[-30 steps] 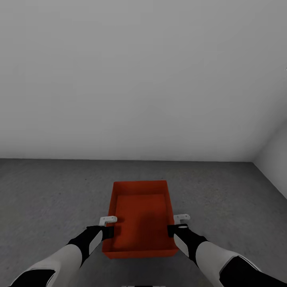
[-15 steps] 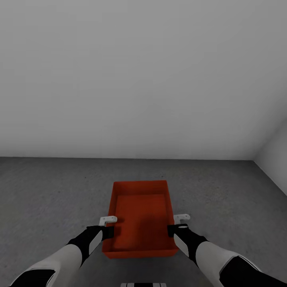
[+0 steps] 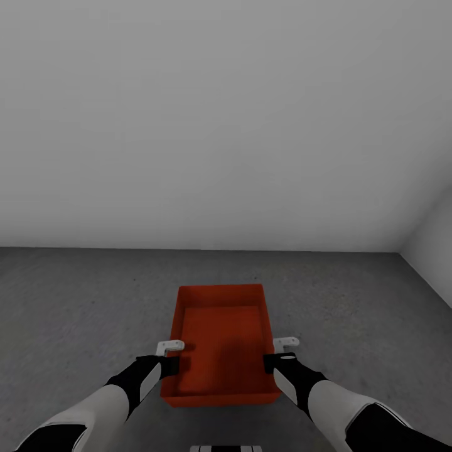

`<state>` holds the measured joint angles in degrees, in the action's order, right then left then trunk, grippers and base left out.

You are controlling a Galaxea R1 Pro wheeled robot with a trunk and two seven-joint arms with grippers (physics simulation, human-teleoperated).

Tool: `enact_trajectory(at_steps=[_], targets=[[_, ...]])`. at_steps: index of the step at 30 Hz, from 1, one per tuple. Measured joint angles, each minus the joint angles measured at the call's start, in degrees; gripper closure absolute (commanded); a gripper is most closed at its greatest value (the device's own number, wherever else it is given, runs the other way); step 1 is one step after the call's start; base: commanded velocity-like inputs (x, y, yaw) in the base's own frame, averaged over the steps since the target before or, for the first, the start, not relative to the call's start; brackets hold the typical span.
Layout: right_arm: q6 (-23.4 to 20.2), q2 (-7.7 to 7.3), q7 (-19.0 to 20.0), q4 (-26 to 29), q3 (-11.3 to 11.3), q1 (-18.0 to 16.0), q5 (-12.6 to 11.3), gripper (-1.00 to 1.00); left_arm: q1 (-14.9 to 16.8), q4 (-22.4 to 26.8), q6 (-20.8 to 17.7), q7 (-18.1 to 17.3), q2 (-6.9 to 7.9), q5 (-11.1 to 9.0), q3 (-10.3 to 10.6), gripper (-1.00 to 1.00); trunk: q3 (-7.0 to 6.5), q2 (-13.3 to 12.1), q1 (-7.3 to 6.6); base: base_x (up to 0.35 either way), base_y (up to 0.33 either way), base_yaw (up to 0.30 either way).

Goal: Move the two storage containers from the living room to the garage. In the garage, place one container on the floor and stack the other container on top of it (either order is fine).

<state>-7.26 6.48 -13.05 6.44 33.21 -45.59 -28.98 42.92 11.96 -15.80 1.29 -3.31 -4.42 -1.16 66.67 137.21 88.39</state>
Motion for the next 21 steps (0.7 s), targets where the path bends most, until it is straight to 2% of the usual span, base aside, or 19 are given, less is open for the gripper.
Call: enact_trajectory(at_steps=[12, 13, 14, 16, 21], targets=[[-0.2, 0.01, 0.1, 0.1, -0.8, 0.0, 1.1, 1.00, 0.0, 0.0, 0.0, 0.0, 0.03, -0.2, 0.0, 1.00, 0.00, 0.0, 0.00, 0.000, 0.000, 0.000], [-0.2, 0.02, 0.1, 0.1, -0.8, 0.0, 1.1, -1.00, 0.0, 0.0, 0.0, 0.0, 0.05, -0.2, 0.1, 1.00, 0.00, 0.0, 0.00, 0.000, 0.000, 0.000], [-0.3, 0.46, 0.2, 0.0, 0.9, 0.0, -0.4, -1.00, 0.0, 0.1, 0.0, 0.1, 0.03, 2.1, 0.9, -1.00, 0.00, 0.0, 0.00, 0.000, 0.000, 0.000], [-0.3, 0.52, 0.2, 0.0, 0.9, 0.0, -0.4, -1.00, 0.0, 0.0, -0.2, 0.6, -0.04, 1.3, 1.3, -1.00, 0.00, 0.0, 0.00, 0.000, 0.000, 0.000], [-0.4, 0.51, 0.2, 0.0, 1.0, 0.0, -0.4, -1.00, 0.0, 0.0, -0.3, 0.6, 0.03, 1.3, 1.3, -1.00, 0.00, 0.0, 0.00, 0.000, 0.000, 0.000]])
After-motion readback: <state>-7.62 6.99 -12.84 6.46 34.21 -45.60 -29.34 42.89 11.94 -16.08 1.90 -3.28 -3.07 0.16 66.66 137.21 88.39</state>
